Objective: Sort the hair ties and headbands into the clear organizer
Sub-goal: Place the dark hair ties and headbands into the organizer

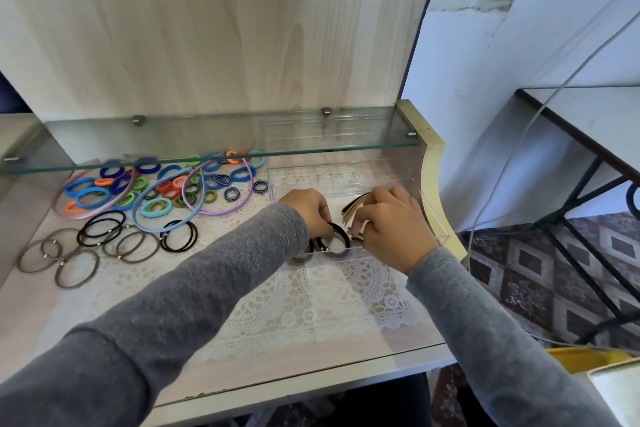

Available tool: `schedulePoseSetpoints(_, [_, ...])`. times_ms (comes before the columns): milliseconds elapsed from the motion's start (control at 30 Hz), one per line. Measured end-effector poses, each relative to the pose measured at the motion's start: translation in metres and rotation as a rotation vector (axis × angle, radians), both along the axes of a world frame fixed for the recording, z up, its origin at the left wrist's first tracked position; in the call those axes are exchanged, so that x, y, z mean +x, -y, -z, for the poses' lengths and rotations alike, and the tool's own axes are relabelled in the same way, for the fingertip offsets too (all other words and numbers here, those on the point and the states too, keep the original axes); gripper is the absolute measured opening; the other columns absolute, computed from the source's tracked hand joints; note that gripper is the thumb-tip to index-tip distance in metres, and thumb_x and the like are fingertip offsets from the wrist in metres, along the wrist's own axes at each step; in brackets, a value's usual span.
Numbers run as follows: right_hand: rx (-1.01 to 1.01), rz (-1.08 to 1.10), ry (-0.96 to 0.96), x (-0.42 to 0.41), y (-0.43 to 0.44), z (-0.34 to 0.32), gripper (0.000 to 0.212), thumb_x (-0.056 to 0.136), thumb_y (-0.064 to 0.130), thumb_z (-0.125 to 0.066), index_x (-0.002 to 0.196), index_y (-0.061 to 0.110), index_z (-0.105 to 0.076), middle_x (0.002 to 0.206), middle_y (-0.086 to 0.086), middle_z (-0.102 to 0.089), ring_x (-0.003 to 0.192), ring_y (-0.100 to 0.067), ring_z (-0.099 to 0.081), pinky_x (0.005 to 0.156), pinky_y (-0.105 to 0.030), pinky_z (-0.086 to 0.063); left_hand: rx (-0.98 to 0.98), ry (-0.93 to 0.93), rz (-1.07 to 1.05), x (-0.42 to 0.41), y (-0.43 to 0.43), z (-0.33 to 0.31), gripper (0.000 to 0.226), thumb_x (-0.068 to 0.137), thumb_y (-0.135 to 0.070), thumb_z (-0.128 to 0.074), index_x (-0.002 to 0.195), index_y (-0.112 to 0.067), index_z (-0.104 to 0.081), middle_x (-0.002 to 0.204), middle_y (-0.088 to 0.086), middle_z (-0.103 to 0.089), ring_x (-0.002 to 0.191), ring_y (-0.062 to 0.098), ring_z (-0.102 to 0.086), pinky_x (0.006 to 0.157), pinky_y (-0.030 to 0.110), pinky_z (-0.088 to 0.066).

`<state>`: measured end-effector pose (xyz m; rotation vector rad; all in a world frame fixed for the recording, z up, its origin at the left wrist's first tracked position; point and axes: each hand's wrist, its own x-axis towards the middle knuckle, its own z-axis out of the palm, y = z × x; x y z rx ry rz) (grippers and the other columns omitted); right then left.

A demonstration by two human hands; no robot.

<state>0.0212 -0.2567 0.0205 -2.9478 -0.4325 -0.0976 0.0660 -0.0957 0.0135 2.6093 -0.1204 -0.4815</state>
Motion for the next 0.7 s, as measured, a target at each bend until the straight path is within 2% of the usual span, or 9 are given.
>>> schedulePoseSetpoints(67, [-0.048, 0.042, -0.011, 0.001, -0.001, -0.001, 0.031, 0.087, 0.021, -0.043, 0.097, 0.029, -0.071, 0.11, 0.007, -0.054, 0.109, -0.021, -0.037, 0.094, -0.036, -0.034, 0.013, 0.021, 0.007, -0.001, 0.001, -0.001, 0.01, 0.083, -0.032, -0.066, 0.089, -0.024, -0.066, 0.09, -0.007, -0.062, 0.08, 0.009, -0.056, 0.064, 0.021, -0.042])
schedulePoseSetpoints(133, [-0.074, 0.07, -0.042, 0.001, -0.003, 0.0, 0.03, 0.087, 0.021, -0.043, 0.094, 0.027, -0.072, 0.111, 0.005, -0.054, 0.109, -0.022, -0.037, 0.096, -0.038, -0.034, 0.026, 0.043, 0.008, -0.003, 0.001, -0.003, 0.018, 0.089, -0.033, -0.057, 0.099, -0.022, -0.067, 0.095, -0.005, -0.061, 0.085, 0.012, -0.056, 0.069, 0.024, -0.043])
schedulePoseSetpoints(267, [-0.107, 0.108, -0.104, 0.002, -0.007, 0.001, 0.025, 0.086, 0.02, -0.046, 0.093, 0.023, -0.071, 0.114, 0.003, -0.056, 0.112, -0.023, -0.039, 0.098, -0.04, -0.035, 0.033, 0.072, 0.029, -0.007, -0.002, -0.006, 0.027, 0.092, -0.018, -0.043, 0.103, -0.02, -0.068, 0.102, -0.002, -0.063, 0.091, 0.016, -0.057, 0.073, 0.026, -0.044])
schedulePoseSetpoints(333, [-0.13, 0.125, -0.125, 0.002, -0.009, 0.002, 0.026, 0.087, 0.022, -0.047, 0.1, 0.021, -0.069, 0.118, 0.002, -0.055, 0.116, -0.024, -0.038, 0.1, -0.04, -0.033, 0.073, 0.105, 0.061, -0.011, -0.005, -0.006, 0.03, 0.09, -0.01, -0.042, 0.101, -0.021, -0.068, 0.1, -0.003, -0.06, 0.092, 0.017, -0.056, 0.074, 0.026, -0.044])
schedulePoseSetpoints(433, [-0.152, 0.132, -0.186, 0.003, -0.011, 0.002, 0.027, 0.088, 0.024, -0.047, 0.104, 0.02, -0.068, 0.12, 0.0, -0.054, 0.119, -0.026, -0.036, 0.099, -0.042, -0.032, 0.195, 0.219, 0.129, -0.015, -0.009, -0.001, 0.029, 0.089, -0.009, -0.048, 0.102, -0.025, -0.068, 0.108, -0.001, -0.064, 0.097, 0.02, -0.059, 0.082, 0.03, -0.048])
schedulePoseSetpoints(600, [-0.163, 0.107, -0.202, 0.003, -0.014, 0.0, 0.027, 0.088, 0.021, -0.045, 0.105, 0.02, -0.067, 0.119, -0.002, -0.054, 0.117, -0.027, -0.037, 0.098, -0.042, -0.034, 0.407, 0.373, 0.289, -0.021, -0.01, 0.002, 0.027, 0.091, -0.014, -0.051, 0.113, -0.023, -0.064, 0.112, 0.001, -0.062, 0.102, 0.024, -0.056, 0.081, 0.031, -0.036])
schedulePoseSetpoints(700, [-0.152, 0.094, -0.203, 0.002, -0.017, -0.001, 0.028, 0.088, 0.02, -0.045, 0.104, 0.021, -0.067, 0.119, -0.002, -0.053, 0.117, -0.027, -0.037, 0.1, -0.042, -0.033, 0.494, 0.406, 0.324, -0.025, -0.005, 0.002, 0.029, 0.088, -0.011, -0.052, 0.113, -0.019, -0.065, 0.11, 0.004, -0.061, 0.101, 0.027, -0.057, 0.083, 0.033, -0.037])
